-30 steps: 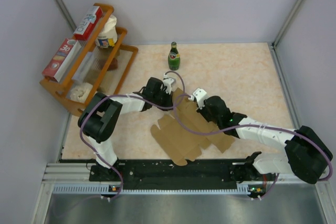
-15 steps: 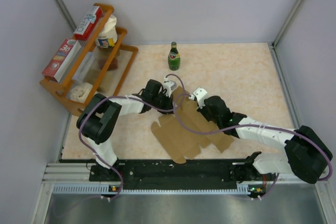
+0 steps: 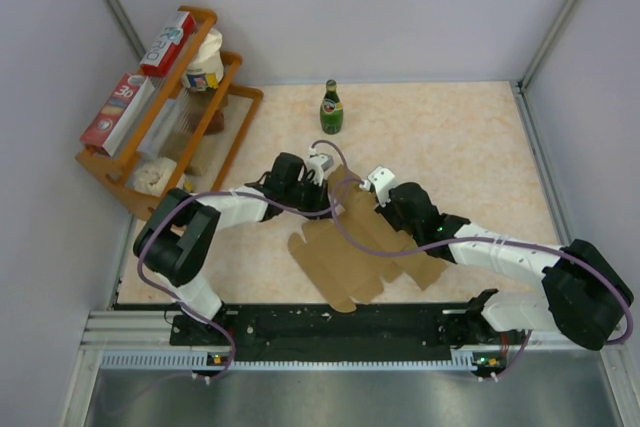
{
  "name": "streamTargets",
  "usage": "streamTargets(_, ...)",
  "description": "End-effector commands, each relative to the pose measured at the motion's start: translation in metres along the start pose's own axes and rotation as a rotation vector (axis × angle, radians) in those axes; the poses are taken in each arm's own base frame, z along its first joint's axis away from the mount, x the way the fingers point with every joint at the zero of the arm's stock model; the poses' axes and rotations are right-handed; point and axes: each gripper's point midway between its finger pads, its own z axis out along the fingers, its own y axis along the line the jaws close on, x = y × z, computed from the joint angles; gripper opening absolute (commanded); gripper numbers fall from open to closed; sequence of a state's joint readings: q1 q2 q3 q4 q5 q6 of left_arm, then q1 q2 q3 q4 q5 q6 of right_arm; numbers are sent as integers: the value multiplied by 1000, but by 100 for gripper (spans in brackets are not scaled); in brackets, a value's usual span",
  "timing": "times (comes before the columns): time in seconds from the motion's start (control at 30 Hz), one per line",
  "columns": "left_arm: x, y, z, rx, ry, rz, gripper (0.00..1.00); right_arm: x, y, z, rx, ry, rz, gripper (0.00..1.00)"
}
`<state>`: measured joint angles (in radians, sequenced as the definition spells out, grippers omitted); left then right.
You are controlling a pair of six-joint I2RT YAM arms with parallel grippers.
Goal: Fold the paper box
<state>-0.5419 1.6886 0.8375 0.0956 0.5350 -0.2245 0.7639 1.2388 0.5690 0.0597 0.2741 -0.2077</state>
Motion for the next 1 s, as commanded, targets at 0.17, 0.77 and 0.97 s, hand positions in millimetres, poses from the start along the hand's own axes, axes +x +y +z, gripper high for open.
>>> streamTargets(0.17, -11, -24, 7, 72, -34, 29, 0, -16, 12, 0, -58, -39, 17, 0)
streamTargets(0.77, 3, -37, 17, 92, -3, 35, 0, -19, 15, -1, -78, -32, 16, 0)
streamTargets(0.97, 6, -36, 19, 91, 2, 30, 0, -18, 15, -1, -89, -31, -32, 0)
